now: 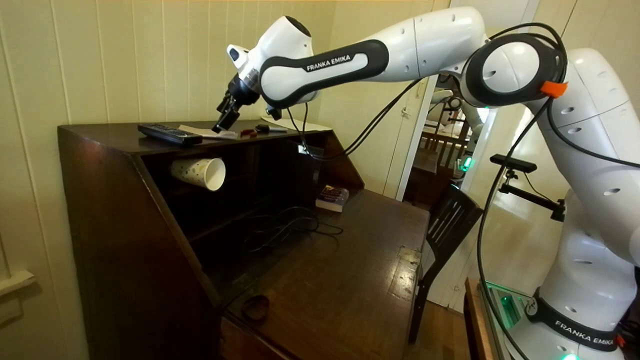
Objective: Put the white paper on the desktop.
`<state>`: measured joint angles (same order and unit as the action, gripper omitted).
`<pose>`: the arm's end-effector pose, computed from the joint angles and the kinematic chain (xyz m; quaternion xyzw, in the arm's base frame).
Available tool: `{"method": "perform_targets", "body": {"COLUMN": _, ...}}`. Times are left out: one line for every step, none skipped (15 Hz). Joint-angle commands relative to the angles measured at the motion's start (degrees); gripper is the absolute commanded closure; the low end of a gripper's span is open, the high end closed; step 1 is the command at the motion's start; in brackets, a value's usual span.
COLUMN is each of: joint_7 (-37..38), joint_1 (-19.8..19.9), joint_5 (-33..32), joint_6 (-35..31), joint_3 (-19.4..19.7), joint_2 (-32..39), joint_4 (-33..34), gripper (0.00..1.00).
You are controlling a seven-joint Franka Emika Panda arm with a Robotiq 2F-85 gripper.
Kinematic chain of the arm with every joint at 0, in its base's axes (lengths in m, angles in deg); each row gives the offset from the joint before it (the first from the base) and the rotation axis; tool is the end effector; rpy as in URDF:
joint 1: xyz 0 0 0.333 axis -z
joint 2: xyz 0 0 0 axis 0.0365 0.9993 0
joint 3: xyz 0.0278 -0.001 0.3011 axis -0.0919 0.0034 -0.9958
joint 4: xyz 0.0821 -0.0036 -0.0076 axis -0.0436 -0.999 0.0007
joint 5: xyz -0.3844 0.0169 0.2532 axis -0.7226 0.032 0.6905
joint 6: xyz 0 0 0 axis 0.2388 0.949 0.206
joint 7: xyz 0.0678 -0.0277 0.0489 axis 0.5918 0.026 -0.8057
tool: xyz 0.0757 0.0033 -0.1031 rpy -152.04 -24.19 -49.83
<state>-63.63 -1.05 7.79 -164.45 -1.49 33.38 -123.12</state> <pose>0.8592 -0.0004 0.4071 0.8605 0.3445 0.3348 0.1697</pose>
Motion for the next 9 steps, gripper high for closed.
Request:
{"method": "perform_targets", "body": {"joint_7": 0.44, "joint_1": 1.00, "joint_5": 0.01, "joint_6": 1.47, "joint_3": -2.40, "joint_2": 1.40, "joint_4": 2.51, "gripper": 0.00}}
{"method": "perform_targets", "body": {"joint_7": 0.84, "joint_1": 0.71, "joint_5": -0.24, "joint_6": 1.53, "joint_3": -2.37, "joint_2": 1.18, "joint_4": 2.22, "gripper": 0.00}}
{"method": "perform_targets", "body": {"joint_7": 1.23, "joint_1": 0.55, "joint_5": -0.34, "joint_6": 1.88, "joint_3": -2.39, "joint_2": 1.00, "joint_4": 2.03, "gripper": 0.00}}
{"method": "perform_targets", "body": {"joint_7": 1.45, "joint_1": 0.45, "joint_5": -0.59, "joint_6": 2.29, "joint_3": -2.29, "joint_2": 1.00, "joint_4": 1.95, "gripper": 0.00}}
{"method": "perform_targets", "body": {"joint_7": 1.72, "joint_1": 0.36, "joint_5": -0.82, "joint_6": 2.57, "joint_3": -2.10, "joint_2": 1.13, "joint_4": 2.06, "gripper": 0.00}}
{"method": "perform_targets", "body": {"joint_7": 1.98, "joint_1": 0.42, "joint_5": -0.85, "joint_6": 2.84, "joint_3": -1.95, "joint_2": 1.21, "joint_4": 2.12, "gripper": 0.00}}
{"method": "perform_targets", "body": {"joint_7": 2.15, "joint_1": 0.50, "joint_5": -0.85, "joint_6": 2.95, "joint_3": -1.87, "joint_2": 1.30, "joint_4": 2.28, "gripper": 0.00}}
{"method": "perform_targets", "body": {"joint_7": 2.42, "joint_1": 0.63, "joint_5": -0.80, "joint_6": 3.14, "joint_3": -1.76, "joint_2": 1.48, "joint_4": 2.60, "gripper": 0.00}}
{"method": "perform_targets", "body": {"joint_7": 2.67, "joint_1": 0.74, "joint_5": -0.82, "joint_6": 3.22, "joint_3": -1.65, "joint_2": 1.58, "joint_4": 2.77, "gripper": 0.00}}
